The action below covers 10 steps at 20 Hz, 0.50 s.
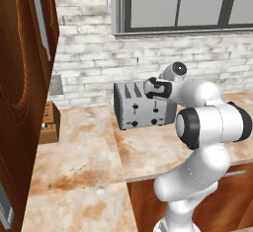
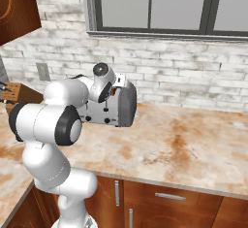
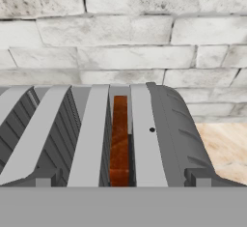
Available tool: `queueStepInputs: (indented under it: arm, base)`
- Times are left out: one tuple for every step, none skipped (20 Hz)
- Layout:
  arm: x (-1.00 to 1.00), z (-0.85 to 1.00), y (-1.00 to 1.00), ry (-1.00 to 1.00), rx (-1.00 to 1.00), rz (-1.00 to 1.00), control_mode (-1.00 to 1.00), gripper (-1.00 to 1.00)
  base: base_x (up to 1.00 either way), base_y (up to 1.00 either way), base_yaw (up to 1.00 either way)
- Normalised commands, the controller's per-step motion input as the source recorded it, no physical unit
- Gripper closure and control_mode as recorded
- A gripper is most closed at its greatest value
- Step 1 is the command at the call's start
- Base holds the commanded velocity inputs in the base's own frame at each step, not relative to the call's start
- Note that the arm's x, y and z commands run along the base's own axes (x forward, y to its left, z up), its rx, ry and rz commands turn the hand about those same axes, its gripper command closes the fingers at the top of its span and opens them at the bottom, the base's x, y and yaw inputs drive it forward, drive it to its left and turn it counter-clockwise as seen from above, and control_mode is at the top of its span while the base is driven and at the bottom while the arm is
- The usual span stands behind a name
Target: Start the toaster. Once the lever pops up, take the bread to the plate on the dining counter.
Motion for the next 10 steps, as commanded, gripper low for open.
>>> queueStepInputs:
  arm:
    - [0.0,0.0,0.0,0.0,0.0,0.0,-1.0,-1.0]
    - [0.0,0.0,0.0,0.0,0.0,0.0,-1.0,-1.0]
    - [0.0,0.0,0.0,0.0,0.0,0.0,-1.0,-1.0]
    - [0.0,0.0,0.0,0.0,0.0,0.0,-1.0,-1.0]
    - [0.0,0.0,0.0,0.0,0.0,0.0,-1.0,-1.0]
    - [0.0,0.0,0.0,0.0,0.0,0.0,-1.0,-1.0]
    - [0.0,0.0,0.0,0.0,0.0,0.0,-1.0,-1.0]
    - [0.0,0.0,0.0,0.0,0.0,0.0,-1.0,-1.0]
    - [0.0,0.0,0.0,0.0,0.0,0.0,-1.0,-1.0]
    - [0.0,0.0,0.0,0.0,0.0,0.0,-1.0,-1.0]
  base:
    - [0.0,0.0,0.0]
    - [0.0,0.0,0.0]
    - [0.0,0.0,0.0]
    - [0.0,0.0,0.0]
    - [0.0,0.0,0.0]
    - [0.0,0.0,0.0]
    - [0.0,0.0,0.0]
    - [0.0,0.0,0.0]
    - [0.0,0.0,0.0]
    - [0.0,0.0,0.0]
